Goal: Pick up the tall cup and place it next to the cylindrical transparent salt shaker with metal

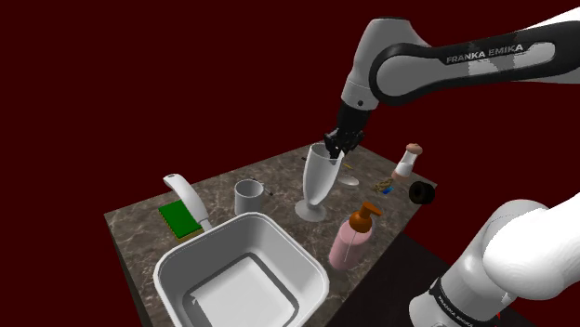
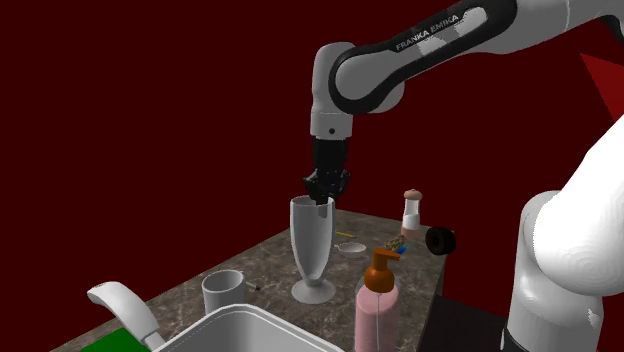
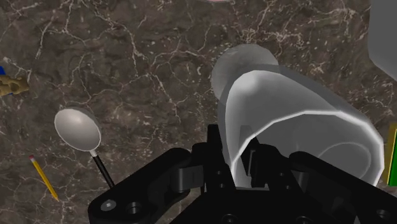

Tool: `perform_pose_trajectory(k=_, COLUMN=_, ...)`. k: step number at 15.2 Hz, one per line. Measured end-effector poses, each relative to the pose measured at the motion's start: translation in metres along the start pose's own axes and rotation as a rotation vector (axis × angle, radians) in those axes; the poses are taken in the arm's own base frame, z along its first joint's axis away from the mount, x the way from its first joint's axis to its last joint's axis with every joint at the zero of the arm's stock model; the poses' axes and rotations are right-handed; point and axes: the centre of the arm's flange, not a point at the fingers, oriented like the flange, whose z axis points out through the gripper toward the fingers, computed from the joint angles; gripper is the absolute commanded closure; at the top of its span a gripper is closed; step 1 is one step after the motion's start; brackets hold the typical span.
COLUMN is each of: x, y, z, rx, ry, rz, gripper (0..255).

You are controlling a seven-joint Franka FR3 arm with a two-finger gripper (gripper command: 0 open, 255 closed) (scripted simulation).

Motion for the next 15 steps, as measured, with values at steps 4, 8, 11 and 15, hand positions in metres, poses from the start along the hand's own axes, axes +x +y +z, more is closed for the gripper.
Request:
perform_pose_trajectory(k=4, x=0.002, y=0.001, z=-0.020, rx=0.000, ry=0.000, rz=0.000, gripper=255)
perform_pose_trajectory(k=8, x=0.003, y=0.000, z=-0.042, rx=0.000, ry=0.000, rz=0.000, gripper=255)
perform_pose_trajectory(k=11, x=0.005, y=0.001, z=-0.057, rx=0.000, ry=0.000, rz=0.000, gripper=255)
perform_pose_trajectory(k=15, x=0.005, y=0.000, z=-0.079, rx=0.000, ry=0.000, rz=0.000, gripper=255)
